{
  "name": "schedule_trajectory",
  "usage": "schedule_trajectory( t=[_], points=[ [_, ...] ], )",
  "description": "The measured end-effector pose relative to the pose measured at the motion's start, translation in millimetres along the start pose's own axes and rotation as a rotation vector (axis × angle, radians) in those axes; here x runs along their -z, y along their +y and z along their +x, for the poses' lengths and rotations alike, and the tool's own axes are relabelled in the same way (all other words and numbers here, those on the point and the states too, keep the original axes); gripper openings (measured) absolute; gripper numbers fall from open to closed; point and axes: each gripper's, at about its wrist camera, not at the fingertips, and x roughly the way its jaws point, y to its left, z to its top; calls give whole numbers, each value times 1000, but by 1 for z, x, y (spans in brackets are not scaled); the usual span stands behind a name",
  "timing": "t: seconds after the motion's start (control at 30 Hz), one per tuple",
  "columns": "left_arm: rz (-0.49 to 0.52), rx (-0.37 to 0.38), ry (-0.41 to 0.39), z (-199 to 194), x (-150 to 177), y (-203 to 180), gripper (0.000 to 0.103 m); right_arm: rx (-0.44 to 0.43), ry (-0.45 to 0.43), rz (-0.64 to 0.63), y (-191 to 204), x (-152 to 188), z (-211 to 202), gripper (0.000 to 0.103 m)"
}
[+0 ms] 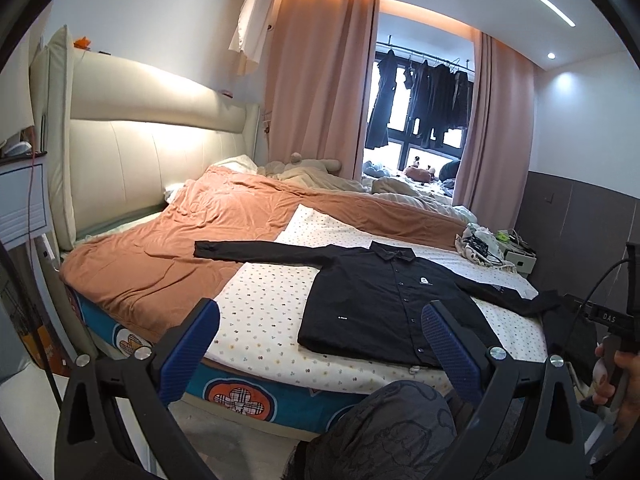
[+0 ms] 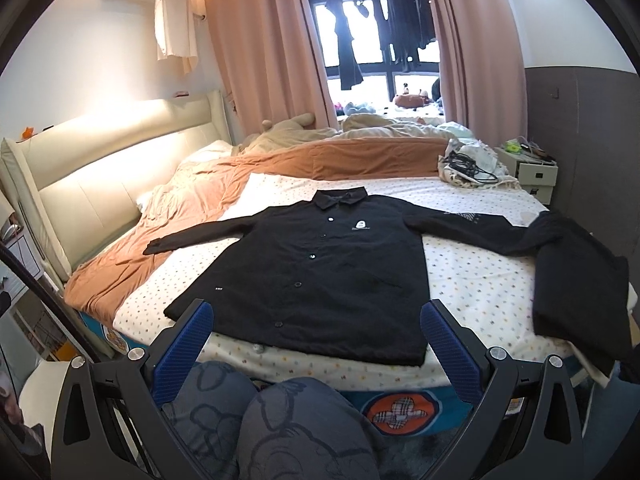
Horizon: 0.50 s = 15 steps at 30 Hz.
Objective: Fold large clothes
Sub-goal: 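Move the left tool down to the cuff of the black shirt's sleeve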
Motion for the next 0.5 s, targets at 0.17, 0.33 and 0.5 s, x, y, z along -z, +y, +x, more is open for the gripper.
schedule_trajectory(
  t=[0.17, 0.33, 0.5],
  points=[
    [-23, -11, 28, 37, -10, 4, 103, 10, 10, 10, -7, -22, 31, 103],
    [-40, -22, 66, 74, -24, 14, 103, 5, 19, 37, -8, -48, 65, 103],
    [-73, -40, 94, 111, -39, 25, 103, -11, 29, 39, 2, -71, 107, 103]
  ],
)
